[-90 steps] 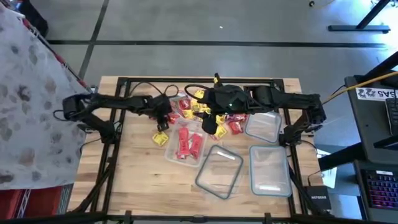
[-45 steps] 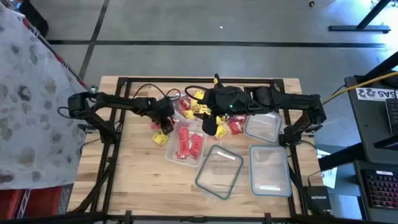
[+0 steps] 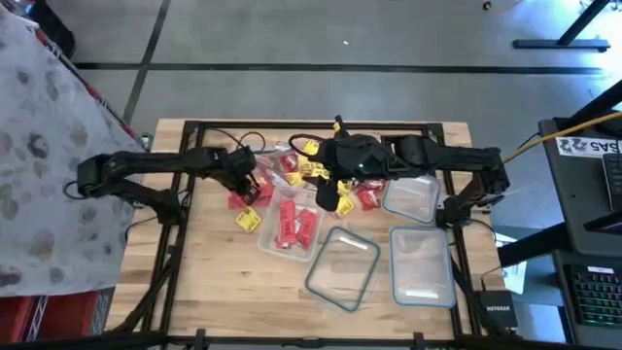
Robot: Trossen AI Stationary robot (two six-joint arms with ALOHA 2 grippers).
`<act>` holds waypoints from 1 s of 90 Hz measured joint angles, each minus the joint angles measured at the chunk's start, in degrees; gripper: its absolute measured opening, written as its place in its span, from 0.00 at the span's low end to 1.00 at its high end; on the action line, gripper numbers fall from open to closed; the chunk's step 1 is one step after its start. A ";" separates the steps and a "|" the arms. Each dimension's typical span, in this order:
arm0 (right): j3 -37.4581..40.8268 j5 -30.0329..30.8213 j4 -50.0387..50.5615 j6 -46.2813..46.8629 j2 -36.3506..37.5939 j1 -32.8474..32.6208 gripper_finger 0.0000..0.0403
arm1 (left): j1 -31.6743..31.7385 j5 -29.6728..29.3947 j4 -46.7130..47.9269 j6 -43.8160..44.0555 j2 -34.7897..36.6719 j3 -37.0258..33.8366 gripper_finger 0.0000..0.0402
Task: Sort candy
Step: Put the red candy strip into the rectangular transparent bin
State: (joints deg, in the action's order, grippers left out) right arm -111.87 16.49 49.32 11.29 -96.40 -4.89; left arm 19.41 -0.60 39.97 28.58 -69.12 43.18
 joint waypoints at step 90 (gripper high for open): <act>-0.02 -0.66 0.13 -1.04 0.00 -0.02 0.56 | -0.60 -3.01 -17.83 -12.64 -3.89 -17.15 0.37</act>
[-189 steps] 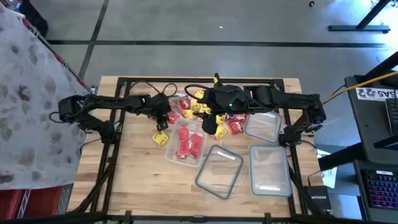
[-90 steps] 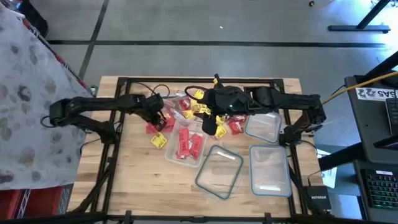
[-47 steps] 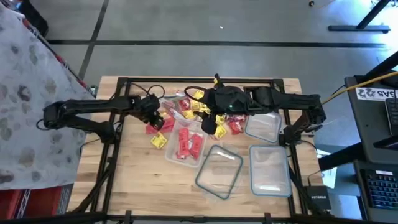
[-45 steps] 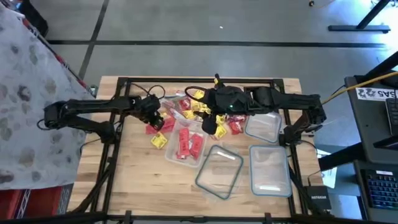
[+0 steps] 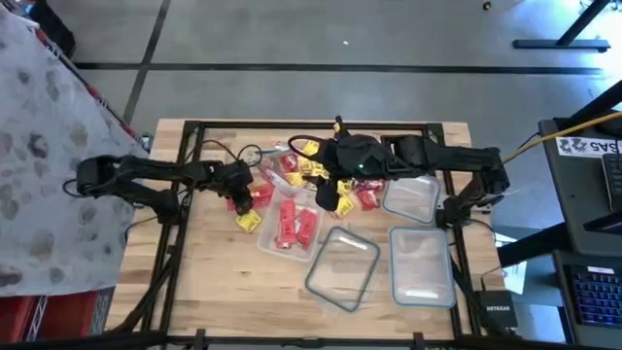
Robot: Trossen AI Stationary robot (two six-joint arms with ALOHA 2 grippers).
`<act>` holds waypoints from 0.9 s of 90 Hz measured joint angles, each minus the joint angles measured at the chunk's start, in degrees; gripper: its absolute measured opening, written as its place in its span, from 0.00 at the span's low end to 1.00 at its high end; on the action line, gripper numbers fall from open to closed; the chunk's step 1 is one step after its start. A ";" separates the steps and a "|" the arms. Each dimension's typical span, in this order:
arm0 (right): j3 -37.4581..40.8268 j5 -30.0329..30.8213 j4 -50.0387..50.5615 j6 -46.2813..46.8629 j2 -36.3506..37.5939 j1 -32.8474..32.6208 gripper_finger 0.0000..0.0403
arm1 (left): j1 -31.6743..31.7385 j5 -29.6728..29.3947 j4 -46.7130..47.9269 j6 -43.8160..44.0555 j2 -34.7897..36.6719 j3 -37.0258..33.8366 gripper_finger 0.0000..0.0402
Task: Sort candy
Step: Put the red candy strip into the rectangular transparent bin
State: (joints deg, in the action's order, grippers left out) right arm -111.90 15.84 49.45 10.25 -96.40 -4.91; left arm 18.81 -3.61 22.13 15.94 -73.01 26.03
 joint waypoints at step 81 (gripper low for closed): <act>-0.02 0.16 -5.89 -0.31 0.00 0.00 0.56 | -2.50 1.82 4.74 23.60 12.01 10.27 0.00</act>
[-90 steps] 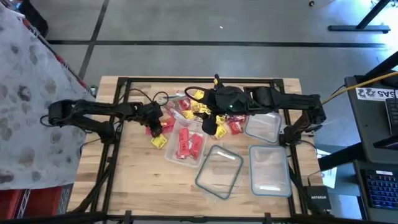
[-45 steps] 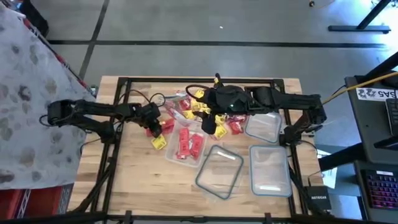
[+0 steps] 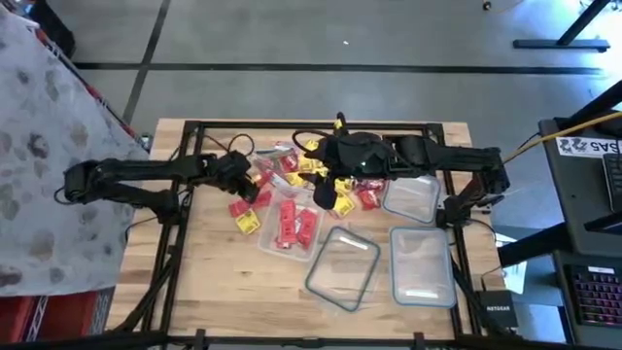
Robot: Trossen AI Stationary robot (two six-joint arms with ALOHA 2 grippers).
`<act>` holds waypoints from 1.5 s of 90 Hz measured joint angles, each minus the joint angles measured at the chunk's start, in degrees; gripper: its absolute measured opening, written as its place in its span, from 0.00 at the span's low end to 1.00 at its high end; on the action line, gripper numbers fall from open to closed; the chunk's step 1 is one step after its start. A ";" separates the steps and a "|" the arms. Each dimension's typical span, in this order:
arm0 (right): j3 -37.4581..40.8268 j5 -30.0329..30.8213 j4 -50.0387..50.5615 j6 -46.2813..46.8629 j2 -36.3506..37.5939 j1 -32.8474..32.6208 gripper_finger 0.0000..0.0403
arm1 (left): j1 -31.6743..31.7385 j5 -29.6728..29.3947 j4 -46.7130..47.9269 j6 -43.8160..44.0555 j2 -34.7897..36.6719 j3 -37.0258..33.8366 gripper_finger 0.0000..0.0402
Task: Sort candy
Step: Put the red candy strip into the rectangular transparent bin
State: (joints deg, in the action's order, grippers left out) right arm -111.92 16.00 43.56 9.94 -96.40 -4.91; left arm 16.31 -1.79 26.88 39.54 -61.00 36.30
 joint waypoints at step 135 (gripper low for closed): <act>0.00 -0.19 -2.97 -3.36 0.00 0.04 0.56 | -28.88 -20.16 1.22 26.93 2.88 1.37 0.35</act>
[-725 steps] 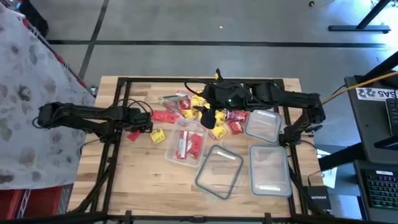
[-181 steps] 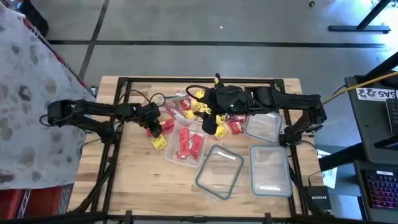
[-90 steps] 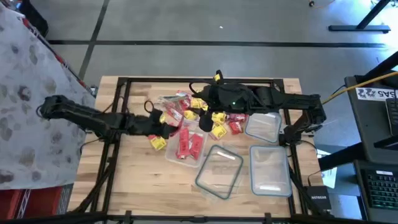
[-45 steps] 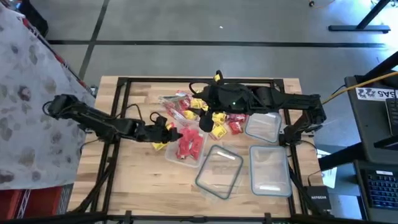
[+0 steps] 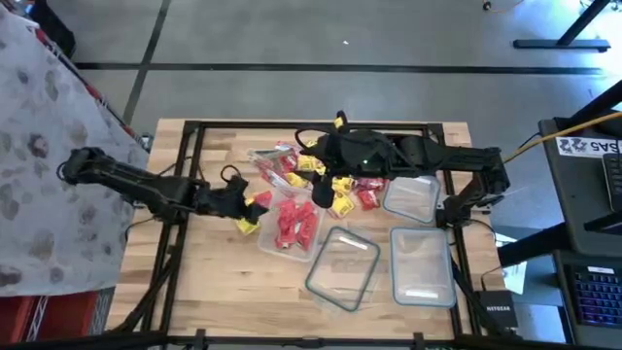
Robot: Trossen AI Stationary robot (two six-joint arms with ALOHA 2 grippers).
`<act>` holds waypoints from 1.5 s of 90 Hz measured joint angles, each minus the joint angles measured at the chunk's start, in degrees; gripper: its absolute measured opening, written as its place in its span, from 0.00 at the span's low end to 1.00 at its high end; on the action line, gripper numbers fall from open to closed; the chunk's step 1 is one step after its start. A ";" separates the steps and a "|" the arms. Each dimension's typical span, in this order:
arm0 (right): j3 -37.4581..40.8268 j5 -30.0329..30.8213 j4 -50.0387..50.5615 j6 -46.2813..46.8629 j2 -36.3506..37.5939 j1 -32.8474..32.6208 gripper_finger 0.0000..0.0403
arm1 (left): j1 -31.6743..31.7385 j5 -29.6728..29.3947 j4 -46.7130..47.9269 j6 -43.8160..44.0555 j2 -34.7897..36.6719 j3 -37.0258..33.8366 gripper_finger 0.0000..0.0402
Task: Sort candy
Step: Put the red candy strip into the rectangular transparent bin
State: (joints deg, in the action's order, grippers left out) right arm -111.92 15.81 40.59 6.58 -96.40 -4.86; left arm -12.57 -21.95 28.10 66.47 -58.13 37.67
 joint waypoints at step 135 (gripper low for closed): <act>0.04 -1.41 -0.59 -0.19 0.00 -0.04 0.56 | 12.93 15.56 6.95 -9.47 -9.42 -8.87 0.00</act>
State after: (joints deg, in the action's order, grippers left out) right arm -111.87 14.39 40.01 6.39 -96.40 -4.91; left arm 0.36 -6.38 35.05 57.00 -67.55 28.80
